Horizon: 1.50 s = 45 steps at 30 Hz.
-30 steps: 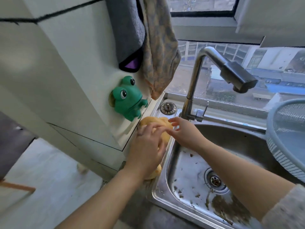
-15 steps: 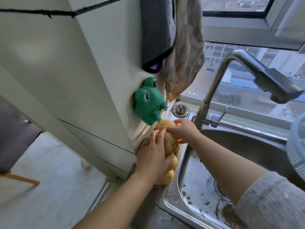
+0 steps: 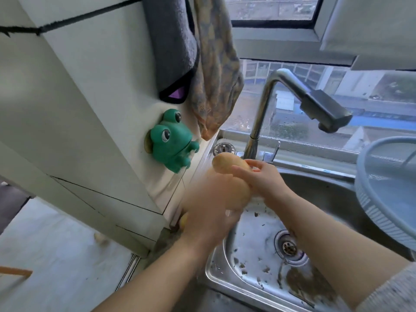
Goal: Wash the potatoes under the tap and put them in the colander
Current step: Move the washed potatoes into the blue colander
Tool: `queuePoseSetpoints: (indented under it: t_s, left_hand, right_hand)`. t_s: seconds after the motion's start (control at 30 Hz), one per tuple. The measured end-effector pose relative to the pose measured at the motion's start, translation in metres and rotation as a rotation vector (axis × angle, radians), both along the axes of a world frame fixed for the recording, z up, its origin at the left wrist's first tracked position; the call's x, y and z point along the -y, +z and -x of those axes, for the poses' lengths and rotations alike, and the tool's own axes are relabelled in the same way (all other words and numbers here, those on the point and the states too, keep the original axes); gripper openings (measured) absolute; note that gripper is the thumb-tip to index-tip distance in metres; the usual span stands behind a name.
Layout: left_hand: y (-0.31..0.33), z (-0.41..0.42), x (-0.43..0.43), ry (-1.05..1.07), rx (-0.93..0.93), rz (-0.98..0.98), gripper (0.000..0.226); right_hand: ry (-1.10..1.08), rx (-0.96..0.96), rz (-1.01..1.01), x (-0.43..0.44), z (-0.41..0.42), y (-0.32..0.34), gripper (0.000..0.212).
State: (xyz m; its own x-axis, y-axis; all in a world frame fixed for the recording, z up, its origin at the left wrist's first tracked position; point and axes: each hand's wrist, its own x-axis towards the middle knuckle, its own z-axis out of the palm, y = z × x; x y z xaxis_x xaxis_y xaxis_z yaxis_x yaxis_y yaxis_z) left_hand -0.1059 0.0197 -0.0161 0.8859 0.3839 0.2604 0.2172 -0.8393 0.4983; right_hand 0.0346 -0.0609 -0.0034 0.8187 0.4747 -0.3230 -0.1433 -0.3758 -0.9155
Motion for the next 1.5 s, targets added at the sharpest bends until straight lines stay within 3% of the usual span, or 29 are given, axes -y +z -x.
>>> queuePoseSetpoints:
  t_s: [0.23,0.37,0.57,0.7,0.87,1.0,1.13,1.3,1.5]
  left_hand:
    - [0.01,-0.058,0.077,-0.288,0.16,0.02,0.073]
    - [0.018,-0.098,0.137,-0.453,0.123,0.074,0.072]
    - [0.037,-0.155,0.204,-0.568,0.119,0.138,0.073]
    - [0.043,-0.206,0.228,-0.596,-0.051,0.109,0.078]
    - [0.023,-0.267,0.253,-0.583,-0.312,-0.085,0.075]
    - [0.01,-0.302,0.273,-0.523,-0.44,-0.206,0.069]
    - [-0.004,-0.323,0.29,-0.523,-0.502,-0.206,0.074]
    - [-0.017,-0.332,0.308,-0.518,-0.568,-0.166,0.072]
    - [-0.023,-0.33,0.314,-0.615,-0.653,0.018,0.072]
  right_hand:
    - [-0.271,-0.043,-0.104,0.121,-0.03,0.021,0.059]
    - [-0.501,-0.045,-0.177,0.195,-0.046,0.027,0.053]
    - [-0.629,0.11,0.023,0.3,-0.071,0.021,0.053]
    - [-0.489,0.229,0.396,0.34,-0.096,0.015,0.067]
    - [-0.251,0.248,0.715,0.358,-0.129,0.0,0.066]
    - [-0.054,0.204,0.802,0.366,-0.144,-0.005,0.066]
    - [0.107,0.17,0.869,0.369,-0.153,-0.009,0.067]
    - [0.222,0.266,1.059,0.367,-0.162,-0.017,0.048]
    - [0.281,0.232,1.092,0.366,-0.161,-0.024,0.04]
